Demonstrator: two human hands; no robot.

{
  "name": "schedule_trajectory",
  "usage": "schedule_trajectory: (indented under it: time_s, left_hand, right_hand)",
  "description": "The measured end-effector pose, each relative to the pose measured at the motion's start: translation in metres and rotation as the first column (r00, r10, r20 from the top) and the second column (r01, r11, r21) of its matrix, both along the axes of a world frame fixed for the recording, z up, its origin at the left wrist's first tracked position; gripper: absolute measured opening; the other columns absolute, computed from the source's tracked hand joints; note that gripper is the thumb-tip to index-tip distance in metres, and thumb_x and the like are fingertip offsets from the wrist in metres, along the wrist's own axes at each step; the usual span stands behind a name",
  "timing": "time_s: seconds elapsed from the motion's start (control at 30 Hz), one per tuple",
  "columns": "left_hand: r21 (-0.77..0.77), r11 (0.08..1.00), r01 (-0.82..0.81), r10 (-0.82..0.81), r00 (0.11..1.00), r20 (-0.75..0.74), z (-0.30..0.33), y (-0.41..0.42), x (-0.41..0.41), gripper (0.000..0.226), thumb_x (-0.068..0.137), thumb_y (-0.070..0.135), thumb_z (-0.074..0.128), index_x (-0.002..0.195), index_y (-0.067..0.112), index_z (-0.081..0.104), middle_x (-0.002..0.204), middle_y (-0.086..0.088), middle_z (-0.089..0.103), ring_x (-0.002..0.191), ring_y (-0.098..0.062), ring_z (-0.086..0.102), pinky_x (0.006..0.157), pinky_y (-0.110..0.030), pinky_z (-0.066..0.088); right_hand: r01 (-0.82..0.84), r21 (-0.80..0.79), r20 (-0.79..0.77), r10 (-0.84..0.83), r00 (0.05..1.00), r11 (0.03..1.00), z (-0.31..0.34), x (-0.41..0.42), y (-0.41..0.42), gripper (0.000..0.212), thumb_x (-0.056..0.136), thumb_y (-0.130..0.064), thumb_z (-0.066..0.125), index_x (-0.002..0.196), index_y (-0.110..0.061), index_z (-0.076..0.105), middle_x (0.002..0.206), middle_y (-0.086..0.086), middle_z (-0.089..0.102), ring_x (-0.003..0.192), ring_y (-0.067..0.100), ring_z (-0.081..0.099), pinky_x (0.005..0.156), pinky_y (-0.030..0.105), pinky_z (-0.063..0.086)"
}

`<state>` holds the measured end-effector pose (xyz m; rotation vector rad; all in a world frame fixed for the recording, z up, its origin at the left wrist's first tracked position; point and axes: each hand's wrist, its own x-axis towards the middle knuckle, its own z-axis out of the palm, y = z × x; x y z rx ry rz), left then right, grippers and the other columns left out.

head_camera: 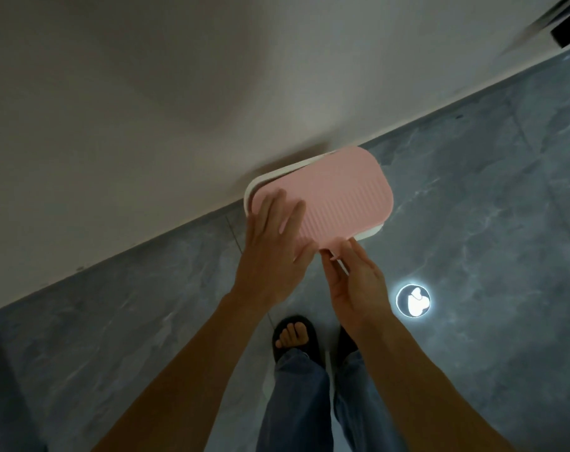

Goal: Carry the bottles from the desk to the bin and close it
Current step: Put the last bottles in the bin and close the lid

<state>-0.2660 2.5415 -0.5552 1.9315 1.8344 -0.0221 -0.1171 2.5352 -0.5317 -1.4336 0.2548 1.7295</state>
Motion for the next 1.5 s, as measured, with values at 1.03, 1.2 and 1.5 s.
schedule_trajectory:
  time_s: [1.03, 1.2, 1.5]
  left_hand:
    - [0.082, 0.995, -0.061, 0.061, 0.998, 0.001, -0.027, -0.017, -0.005, 0.067, 0.103, 0.036, 0.047, 0.161, 0.020, 0.017, 0.171, -0.011, -0.002, 0.158, -0.027, -0.005, 0.125, -0.045, 0.022]
    - [0.070, 0.996, -0.059, 0.060, 0.998, -0.014, -0.024, -0.024, -0.002, 0.069, 0.101, 0.036, 0.049, 0.160, 0.016, 0.020, 0.170, -0.014, -0.001, 0.158, -0.031, -0.002, 0.125, -0.050, 0.024]
    - [0.030, 0.999, -0.025, 0.026, 0.998, -0.064, -0.024, -0.016, 0.006, 0.072, 0.101, 0.039, 0.051, 0.161, 0.017, 0.019, 0.171, -0.013, 0.001, 0.158, -0.031, -0.005, 0.125, -0.054, 0.020]
  right_hand:
    - [-0.172, -0.249, 0.132, 0.209, 0.969, 0.953, -0.016, 0.000, 0.013, 0.014, 0.085, -0.008, 0.077, 0.094, 0.003, 0.075, 0.100, 0.020, 0.077, 0.094, 0.024, 0.075, 0.084, 0.030, 0.063]
    - [-0.246, -0.245, 0.083, 0.273, 0.959, 0.938, -0.022, 0.011, 0.018, 0.014, 0.084, -0.008, 0.079, 0.087, 0.005, 0.074, 0.097, 0.021, 0.077, 0.095, 0.025, 0.076, 0.089, 0.033, 0.062]
    - [-0.254, -0.293, 0.087, 0.291, 0.953, 0.922, -0.027, 0.010, 0.023, 0.015, 0.086, -0.006, 0.077, 0.091, 0.008, 0.073, 0.103, 0.026, 0.076, 0.099, 0.029, 0.076, 0.092, 0.036, 0.061]
